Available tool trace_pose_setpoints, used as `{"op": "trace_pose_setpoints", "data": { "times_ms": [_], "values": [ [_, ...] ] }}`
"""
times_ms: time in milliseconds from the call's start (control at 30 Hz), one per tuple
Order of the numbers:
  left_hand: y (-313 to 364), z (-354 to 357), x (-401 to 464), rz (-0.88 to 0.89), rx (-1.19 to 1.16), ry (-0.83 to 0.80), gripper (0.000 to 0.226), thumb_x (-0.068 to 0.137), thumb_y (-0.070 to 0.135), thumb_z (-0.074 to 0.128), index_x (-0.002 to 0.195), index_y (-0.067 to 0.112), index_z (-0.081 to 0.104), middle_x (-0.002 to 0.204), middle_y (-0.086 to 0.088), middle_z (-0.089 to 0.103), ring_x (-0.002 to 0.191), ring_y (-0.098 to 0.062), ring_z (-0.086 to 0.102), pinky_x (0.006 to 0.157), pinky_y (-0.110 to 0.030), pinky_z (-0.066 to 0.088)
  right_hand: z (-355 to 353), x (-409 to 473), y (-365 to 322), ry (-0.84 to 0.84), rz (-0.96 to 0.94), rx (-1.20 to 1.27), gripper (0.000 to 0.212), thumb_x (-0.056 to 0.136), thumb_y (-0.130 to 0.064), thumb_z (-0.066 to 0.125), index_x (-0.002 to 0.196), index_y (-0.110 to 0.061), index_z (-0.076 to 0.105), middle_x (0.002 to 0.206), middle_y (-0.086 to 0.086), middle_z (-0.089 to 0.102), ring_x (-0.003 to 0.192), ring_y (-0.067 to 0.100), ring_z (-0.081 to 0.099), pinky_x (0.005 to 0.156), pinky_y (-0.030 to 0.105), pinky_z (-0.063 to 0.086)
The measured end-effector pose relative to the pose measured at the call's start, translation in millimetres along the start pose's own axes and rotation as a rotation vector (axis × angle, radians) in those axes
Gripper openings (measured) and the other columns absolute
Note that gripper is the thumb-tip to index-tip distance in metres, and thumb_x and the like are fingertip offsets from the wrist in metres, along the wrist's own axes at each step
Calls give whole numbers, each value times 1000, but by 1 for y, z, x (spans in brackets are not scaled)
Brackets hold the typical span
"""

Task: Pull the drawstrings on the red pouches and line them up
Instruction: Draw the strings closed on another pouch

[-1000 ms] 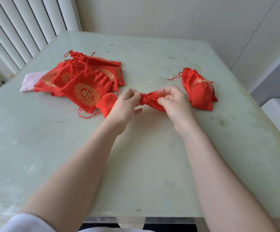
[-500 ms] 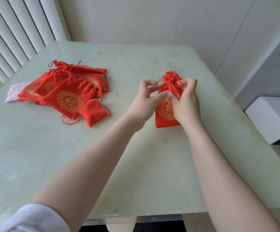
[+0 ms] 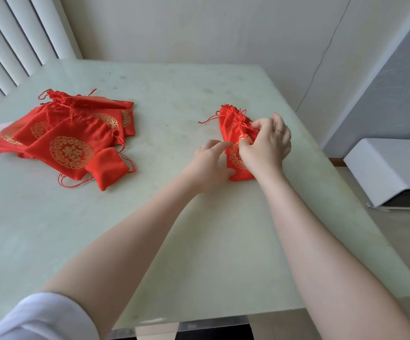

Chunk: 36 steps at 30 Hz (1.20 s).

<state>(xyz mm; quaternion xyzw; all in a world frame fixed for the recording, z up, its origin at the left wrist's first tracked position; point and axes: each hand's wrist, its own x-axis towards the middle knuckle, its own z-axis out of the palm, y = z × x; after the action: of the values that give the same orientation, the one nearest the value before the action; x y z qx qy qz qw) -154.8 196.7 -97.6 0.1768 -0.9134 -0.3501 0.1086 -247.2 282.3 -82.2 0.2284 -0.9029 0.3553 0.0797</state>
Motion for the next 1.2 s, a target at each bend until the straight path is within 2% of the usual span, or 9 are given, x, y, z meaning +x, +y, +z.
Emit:
{"op": "trace_pose_setpoints", "data": {
  "times_ms": [167,300,467,567,667,800,900,1067,1200],
  "values": [
    [-29,-34,-23,15,55,147,33,89,16,59,122,10,56,129,-9,50,117,-23,49,86,-15,29,15,-25,-35,53,-253,60,32,77,-22,57,106,-9,57,143,12,36,134,35,24,108,38,15],
    [-61,-70,-45,-46,214,287,24,90,13,55,112,7,63,130,-12,50,122,-32,42,99,-29,29,38,-41,-70,-118,-357,82,21,84,-21,56,102,-12,62,139,9,43,133,30,27,104,33,21],
    [-96,-99,-70,-381,449,446,37,90,9,48,128,9,48,139,-13,37,128,-35,29,102,-43,28,67,-57,-102,-456,-259,76,21,89,-23,52,107,-17,60,135,3,45,130,27,30,98,31,30],
    [-102,-107,-74,-560,400,417,46,91,25,56,127,5,38,132,-19,43,123,-39,36,100,-46,31,78,-68,-111,-517,-188,128,28,91,-24,52,115,-12,54,129,8,51,124,29,38,97,32,33],
    [-101,-109,-73,-568,378,376,47,86,29,62,119,4,41,122,-20,53,116,-39,44,90,-44,37,82,-72,-112,-546,-138,145,35,93,-24,50,124,-8,47,131,7,51,124,28,41,100,32,33],
    [-99,-107,-74,-328,260,393,29,87,18,58,114,7,57,110,-15,62,103,-34,55,78,-34,41,80,-71,-117,-569,17,346,29,95,-16,45,122,-8,52,126,10,56,117,23,50,95,28,38],
    [-86,-103,-72,-107,36,466,18,87,16,58,102,8,62,93,-4,64,84,-19,55,67,-19,35,68,-70,-121,-628,129,654,17,94,-23,49,99,-12,62,93,8,64,87,16,59,78,27,43],
    [-63,-97,-59,-159,-413,507,7,92,20,52,97,16,47,77,7,56,67,-6,53,55,-14,40,59,-62,-111,-576,164,883,18,94,-18,51,78,-14,58,75,5,59,71,20,56,68,30,47],
    [-66,-89,-59,-178,-547,366,11,91,24,57,91,16,50,79,2,61,66,-8,55,57,-16,42,55,-57,-94,-484,148,861,22,94,-13,51,73,-17,55,66,-1,53,57,8,48,47,14,39]
  ]
}}
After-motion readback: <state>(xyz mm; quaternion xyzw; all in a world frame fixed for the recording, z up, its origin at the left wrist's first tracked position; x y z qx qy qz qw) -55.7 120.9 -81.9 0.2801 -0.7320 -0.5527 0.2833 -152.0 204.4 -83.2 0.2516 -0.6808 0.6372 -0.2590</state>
